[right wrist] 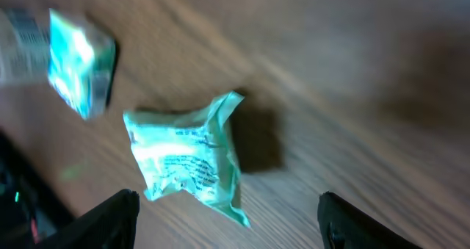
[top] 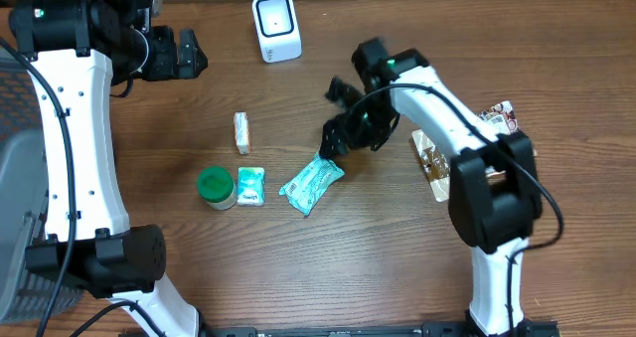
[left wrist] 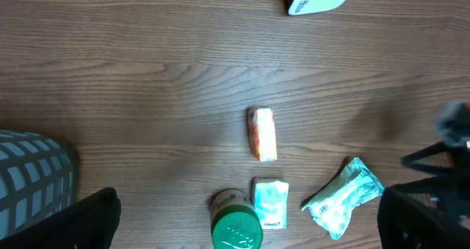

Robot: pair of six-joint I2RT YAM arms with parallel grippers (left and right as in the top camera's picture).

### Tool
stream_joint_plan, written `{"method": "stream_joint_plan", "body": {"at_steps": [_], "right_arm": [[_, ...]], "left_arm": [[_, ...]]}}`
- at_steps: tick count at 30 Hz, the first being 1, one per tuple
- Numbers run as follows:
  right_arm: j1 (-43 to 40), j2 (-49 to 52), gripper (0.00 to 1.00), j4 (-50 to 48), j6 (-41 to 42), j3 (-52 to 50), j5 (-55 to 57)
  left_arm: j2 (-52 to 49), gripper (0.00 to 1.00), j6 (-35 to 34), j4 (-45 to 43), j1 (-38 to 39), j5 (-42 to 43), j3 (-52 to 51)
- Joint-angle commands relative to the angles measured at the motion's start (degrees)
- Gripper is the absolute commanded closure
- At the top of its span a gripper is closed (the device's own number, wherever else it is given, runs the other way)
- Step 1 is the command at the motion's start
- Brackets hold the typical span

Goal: Scan the item barcode
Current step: 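Lift the tissue pack with the right gripper toward the scanner, then hold the tissue pack under the scanner with the right gripper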

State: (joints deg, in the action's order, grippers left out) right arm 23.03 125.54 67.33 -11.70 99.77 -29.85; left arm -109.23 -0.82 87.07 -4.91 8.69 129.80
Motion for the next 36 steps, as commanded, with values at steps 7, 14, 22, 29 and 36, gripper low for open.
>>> {"method": "stream_joint_plan", "body": {"at_steps": [7, 14, 22, 29, 36], "right_arm": [[1.2, 7.0, 0.25, -0.2, -5.2, -1.2, -8.9], [2.0, 8.1, 0.48, -1.9, -0.5, -1.2, -8.8], [2.0, 8.0, 0.96, -5.2, 5.1, -1.2, -12.3], [0.8, 2.3, 0.96, -6.5, 7.7, -0.6, -13.5], [-3.7, -12.5, 0.96, -10.0, 15.5, -0.7, -13.3]], "left_arm": [[1.2, 0.01, 1.5, -0.1, 0.0, -0.3, 0.7], [1.2, 0.00, 1.5, -0.1, 0.0, -0.3, 0.7], [1.2, 0.00, 1.5, -0.1, 0.0, -0.3, 0.7], [1.2, 0.00, 1.5, -0.1, 0.0, -0.3, 0.7], [1.2, 0.00, 1.5, -0.1, 0.0, -0.3, 0.7]]}}
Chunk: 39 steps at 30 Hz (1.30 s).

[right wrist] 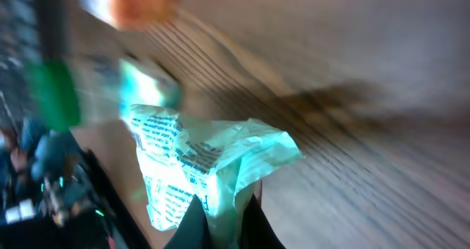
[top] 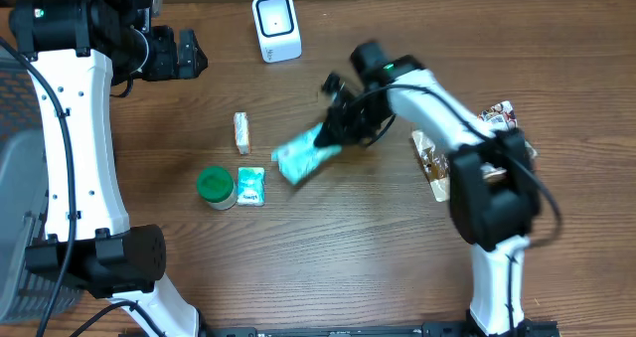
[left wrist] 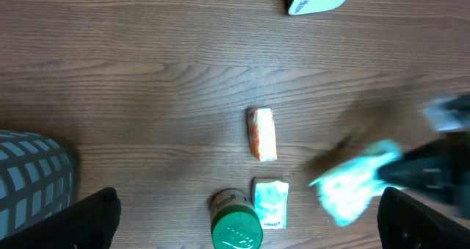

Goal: Scan the item barcode
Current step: 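Hold the tissue pack under the scanner with the right gripper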

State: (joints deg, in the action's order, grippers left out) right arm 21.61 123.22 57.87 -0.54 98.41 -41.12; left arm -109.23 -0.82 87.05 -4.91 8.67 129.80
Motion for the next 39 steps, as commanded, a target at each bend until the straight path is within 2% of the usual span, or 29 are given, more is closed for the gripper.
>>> {"method": "stream_joint_plan", "body": {"at_steps": [1, 12, 20, 27, 33, 39], "right_arm": [[-3.0, -12.7, 0.96, -0.3, 5.4, 0.7, -2.0], [-10.1, -32.0, 0.96, 2.5, 5.9, 0.7, -2.6], [-10.2, -38.1, 0.96, 2.4, 5.9, 0.7, -2.6], [-9.6, -38.1, 0.96, 2.0, 5.9, 0.6, 0.6], [-2.9, -33.4, 0.96, -3.7, 9.8, 0.6, 17.8], [2.2, -21.4, 0.96, -11.1, 9.0, 4.7, 30.9]], "left_arm": [[1.2, 0.00, 1.5, -0.1, 0.0, -0.3, 0.7], [1.2, 0.00, 1.5, -0.1, 0.0, -0.3, 0.7], [1.2, 0.00, 1.5, -0.1, 0.0, -0.3, 0.7], [1.2, 0.01, 1.5, -0.1, 0.0, -0.3, 0.7], [1.2, 0.01, 1.5, -0.1, 0.0, -0.3, 0.7], [1.2, 0.00, 1.5, -0.1, 0.0, -0.3, 0.7]]}}
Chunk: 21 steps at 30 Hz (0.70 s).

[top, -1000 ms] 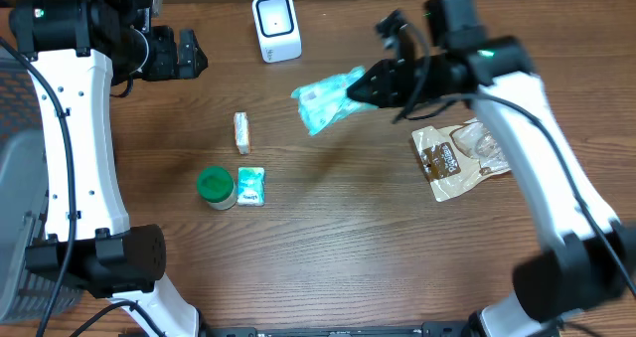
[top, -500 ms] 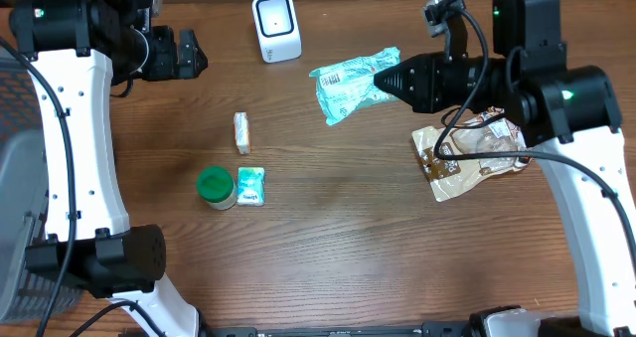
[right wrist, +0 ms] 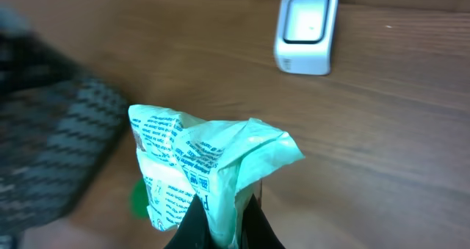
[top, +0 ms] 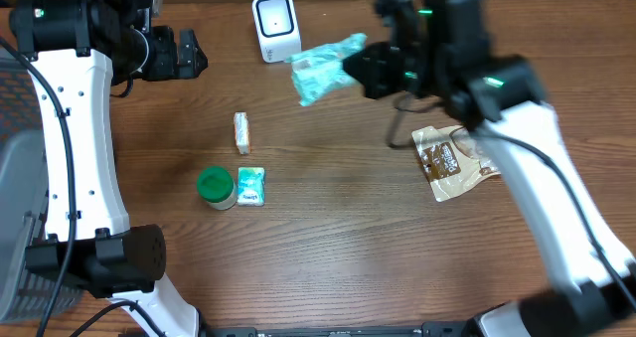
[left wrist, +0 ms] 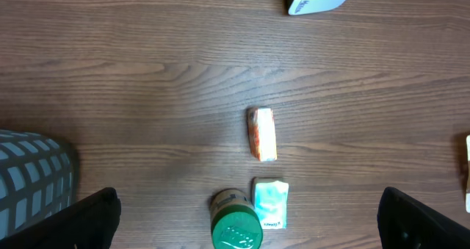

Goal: Scan the item barcode
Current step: 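Hold the tissue pack under the scanner with the right gripper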

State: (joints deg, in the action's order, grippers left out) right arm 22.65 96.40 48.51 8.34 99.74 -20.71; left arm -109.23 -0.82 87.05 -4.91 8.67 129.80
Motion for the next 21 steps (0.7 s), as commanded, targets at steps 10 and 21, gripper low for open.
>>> {"method": "stream_joint_plan", "body": {"at_steps": [10, 21], "right_arm": [[7.5, 22.6, 0.96, -28.2, -21.3, 8.3, 37.8], [11.4, 37.0, 0.96, -61.0, -71.4, 8.3, 44.7]], "left_arm": [[1.2, 0.01, 1.5, -0.1, 0.0, -0.3, 0.7], [1.2, 0.00, 1.5, -0.1, 0.0, -0.3, 0.7]]}}
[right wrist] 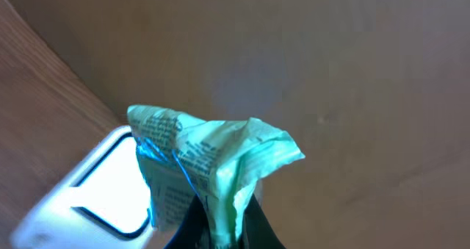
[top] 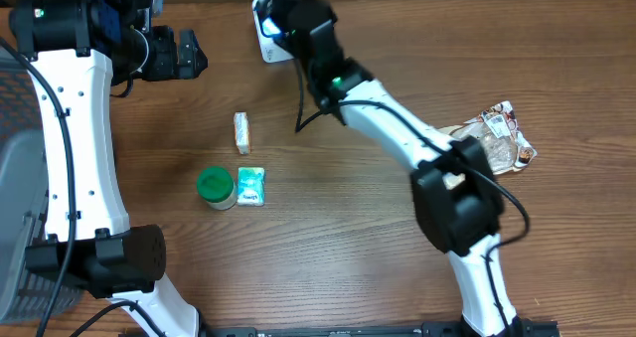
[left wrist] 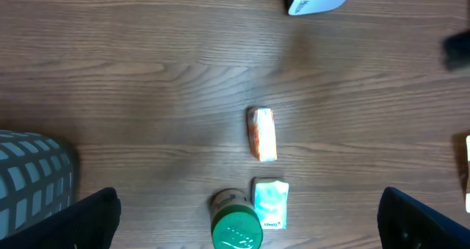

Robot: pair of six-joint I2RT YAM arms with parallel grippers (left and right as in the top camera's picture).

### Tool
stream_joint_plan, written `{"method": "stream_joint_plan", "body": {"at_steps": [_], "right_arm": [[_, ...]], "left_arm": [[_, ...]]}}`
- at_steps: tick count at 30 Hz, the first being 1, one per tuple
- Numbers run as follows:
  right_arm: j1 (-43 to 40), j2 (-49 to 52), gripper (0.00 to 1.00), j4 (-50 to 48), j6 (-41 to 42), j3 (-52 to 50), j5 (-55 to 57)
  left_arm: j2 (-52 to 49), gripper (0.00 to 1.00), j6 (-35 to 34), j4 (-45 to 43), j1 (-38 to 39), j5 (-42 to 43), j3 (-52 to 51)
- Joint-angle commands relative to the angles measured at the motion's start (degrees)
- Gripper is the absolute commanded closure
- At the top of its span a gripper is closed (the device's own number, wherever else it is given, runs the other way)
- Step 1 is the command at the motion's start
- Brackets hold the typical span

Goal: Scan the item barcode
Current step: 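Hold the tissue pack under the scanner with the right gripper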

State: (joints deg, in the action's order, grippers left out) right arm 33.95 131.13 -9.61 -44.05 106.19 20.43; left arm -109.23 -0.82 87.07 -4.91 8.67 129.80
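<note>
My right gripper (right wrist: 218, 231) is shut on the crumpled green packet (right wrist: 198, 164), whose printed side is held close to the white scanner (right wrist: 95, 186). From overhead, the right gripper (top: 285, 11) sits right at the scanner (top: 266, 41) on the table's far edge and hides most of it and the packet. My left gripper (top: 191, 54) hangs open at the far left, high above the table. In its own view the left gripper (left wrist: 247, 208) has only bare air between its dark fingers (left wrist: 81, 219).
An orange-and-white bar (top: 240, 131), a green-lidded jar (top: 216, 188) and a small teal packet (top: 251, 185) lie left of centre. Snack wrappers (top: 502, 138) lie at the right. A grey basket (top: 20, 208) stands beyond the table's left edge.
My right gripper has moved left and further back with the green packet, from a spot right of the scanner to directly at the scanner. The left arm has not moved.
First my right gripper was open over the green packet lying mid-table. Then it was shut on the packet, raised off the wood. Later it held the packet high, right of the scanner. Now the packet is at the scanner's face. The left arm stayed still.
</note>
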Motion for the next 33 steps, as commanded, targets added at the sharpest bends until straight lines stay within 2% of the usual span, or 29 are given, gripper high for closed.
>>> {"method": "stream_joint_plan", "body": {"at_steps": [1, 5, 9, 12, 28, 33], "right_arm": [[0.1, 3.1, 0.96, -4.6, -22.0, 1.8, 3.5], [0.0, 6.9, 0.96, -13.8, -31.9, 1.8, 3.5], [-0.1, 10.3, 0.96, -23.9, -35.0, 1.8, 2.5], [-0.5, 11.6, 0.96, -24.4, -37.9, 1.8, 0.4], [-1.2, 13.3, 0.96, -26.4, -38.5, 1.9, -0.3], [-0.8, 12.1, 0.96, -26.4, -31.4, 1.8, 0.0]], "left_arm": [[1.2, 0.00, 1.5, -0.1, 0.0, -0.3, 0.7], [1.2, 0.01, 1.5, -0.1, 0.0, -0.3, 0.7], [1.2, 0.00, 1.5, -0.1, 0.0, -0.3, 0.7], [1.2, 0.00, 1.5, -0.1, 0.0, -0.3, 0.7], [1.2, 0.00, 1.5, -0.1, 0.0, -0.3, 0.7], [1.2, 0.00, 1.5, -0.1, 0.0, -0.3, 0.7]]}}
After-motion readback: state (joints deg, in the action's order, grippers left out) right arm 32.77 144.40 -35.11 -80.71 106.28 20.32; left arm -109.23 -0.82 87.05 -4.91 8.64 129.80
